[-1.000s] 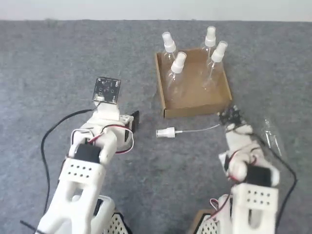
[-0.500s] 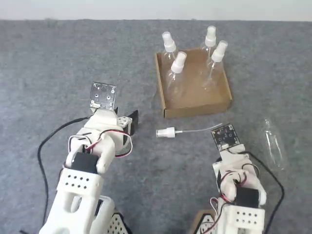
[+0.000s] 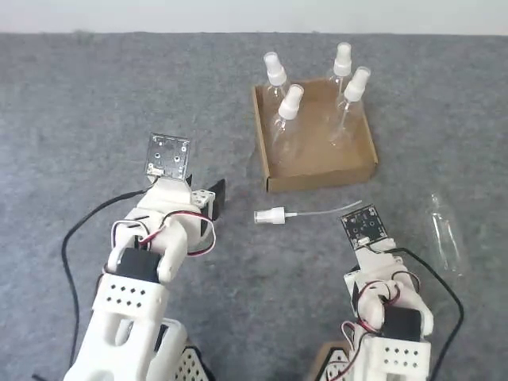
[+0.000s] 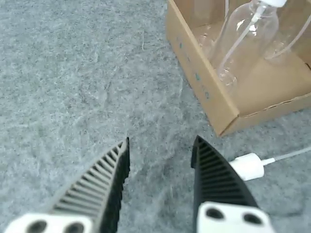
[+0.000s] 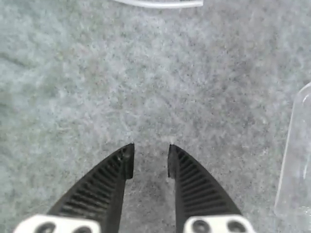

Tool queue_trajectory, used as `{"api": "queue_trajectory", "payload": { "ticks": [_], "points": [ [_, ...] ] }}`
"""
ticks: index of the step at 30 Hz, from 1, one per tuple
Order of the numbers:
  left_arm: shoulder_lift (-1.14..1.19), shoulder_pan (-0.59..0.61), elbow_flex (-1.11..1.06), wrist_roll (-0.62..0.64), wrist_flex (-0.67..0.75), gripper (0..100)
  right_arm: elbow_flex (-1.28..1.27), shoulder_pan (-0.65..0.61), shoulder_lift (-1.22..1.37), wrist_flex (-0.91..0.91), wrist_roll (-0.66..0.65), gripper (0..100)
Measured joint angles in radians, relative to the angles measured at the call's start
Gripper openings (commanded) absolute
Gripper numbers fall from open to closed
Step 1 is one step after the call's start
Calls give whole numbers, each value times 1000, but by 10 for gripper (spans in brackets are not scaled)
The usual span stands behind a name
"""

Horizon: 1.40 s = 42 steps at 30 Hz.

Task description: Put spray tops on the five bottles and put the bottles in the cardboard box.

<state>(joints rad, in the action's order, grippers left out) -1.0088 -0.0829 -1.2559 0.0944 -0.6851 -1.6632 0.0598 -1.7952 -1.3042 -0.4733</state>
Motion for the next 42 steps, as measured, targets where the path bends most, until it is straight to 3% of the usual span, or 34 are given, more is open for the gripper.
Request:
{"api": "queue_trajectory", "payload": {
  "ticks": [26,36,42],
  "points": [
    [-12,-5,-48,0,75,188,0,0,0,0,0,68],
    [6,-226,-12,-75,-26,193,0,0,0,0,0,68],
    [284,-292,180,-78,-44,257,0,0,0,0,0,68]
  ]
}}
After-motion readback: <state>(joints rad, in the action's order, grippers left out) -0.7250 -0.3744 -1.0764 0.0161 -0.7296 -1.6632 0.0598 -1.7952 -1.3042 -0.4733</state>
